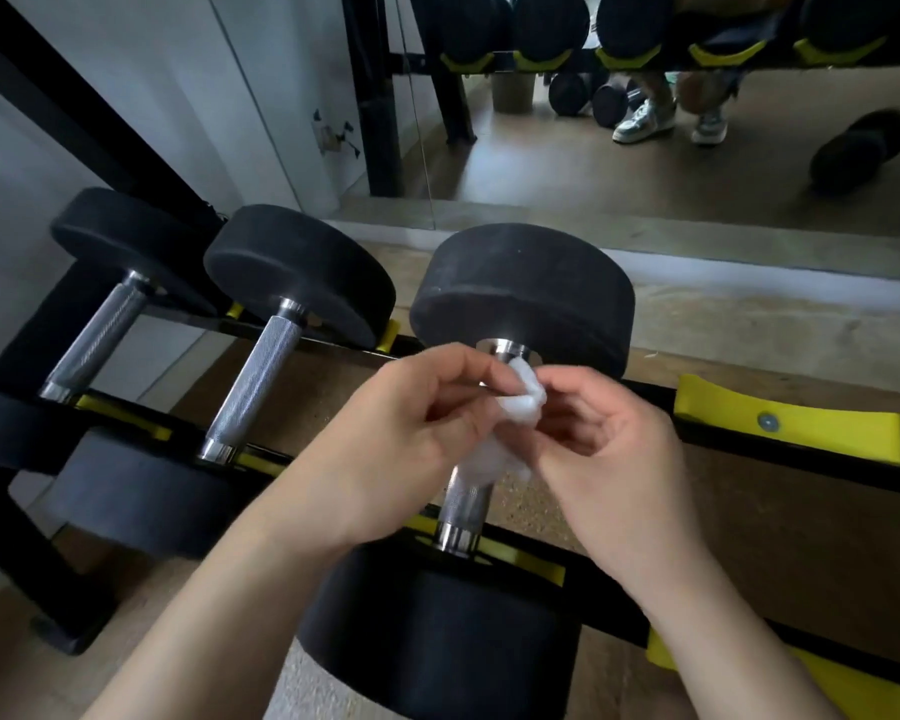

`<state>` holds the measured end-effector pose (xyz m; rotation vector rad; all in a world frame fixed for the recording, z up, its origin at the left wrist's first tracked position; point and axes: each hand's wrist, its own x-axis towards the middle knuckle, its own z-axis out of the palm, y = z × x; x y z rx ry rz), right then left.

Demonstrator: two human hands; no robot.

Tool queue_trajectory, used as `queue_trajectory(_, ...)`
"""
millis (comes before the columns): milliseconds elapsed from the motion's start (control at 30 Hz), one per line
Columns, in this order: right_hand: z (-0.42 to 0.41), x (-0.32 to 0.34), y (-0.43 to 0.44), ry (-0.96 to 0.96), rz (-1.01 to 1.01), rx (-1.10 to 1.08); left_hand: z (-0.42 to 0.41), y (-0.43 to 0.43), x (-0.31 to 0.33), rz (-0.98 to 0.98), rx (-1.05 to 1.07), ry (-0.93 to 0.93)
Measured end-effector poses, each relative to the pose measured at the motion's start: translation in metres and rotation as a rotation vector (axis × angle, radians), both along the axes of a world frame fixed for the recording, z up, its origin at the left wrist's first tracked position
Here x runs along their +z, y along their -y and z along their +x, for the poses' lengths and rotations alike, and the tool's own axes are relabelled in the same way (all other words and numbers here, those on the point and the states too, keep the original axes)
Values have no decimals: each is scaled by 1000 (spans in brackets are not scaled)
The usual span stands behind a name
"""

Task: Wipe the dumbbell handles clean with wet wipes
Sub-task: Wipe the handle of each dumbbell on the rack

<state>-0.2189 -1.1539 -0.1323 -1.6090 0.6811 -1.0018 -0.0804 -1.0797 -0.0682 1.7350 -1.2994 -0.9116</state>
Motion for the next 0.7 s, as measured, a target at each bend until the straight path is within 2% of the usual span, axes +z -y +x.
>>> queue_trajectory(67,5,-8,5,-109,-371,-246,0,-12,-7,-3,73,305)
queue_trajectory(133,10,-18,13,-192,-666,-278,-5,-31,-11,-5,175,594)
queue_trajectory(200,12,-28,17,-283,-831,-134,-14,-49,-18,-28,241,602)
queue_trajectory(300,8,-31,15,-320,-856,146,-20,-66,-36,-95,346,655)
queue_trajectory(400,5,-26,12,-350,-861,424,-21,-70,-44,1,450,500)
queue_trajectory(433,7,-24,18,-355,-897,424,-20,-71,-45,31,459,470)
queue_trajectory(567,19,-17,41,-345,-950,185,-20,-72,-48,43,450,497)
queue_trajectory(700,12,-19,15,-369,-1006,424,-21,-71,-50,37,456,514)
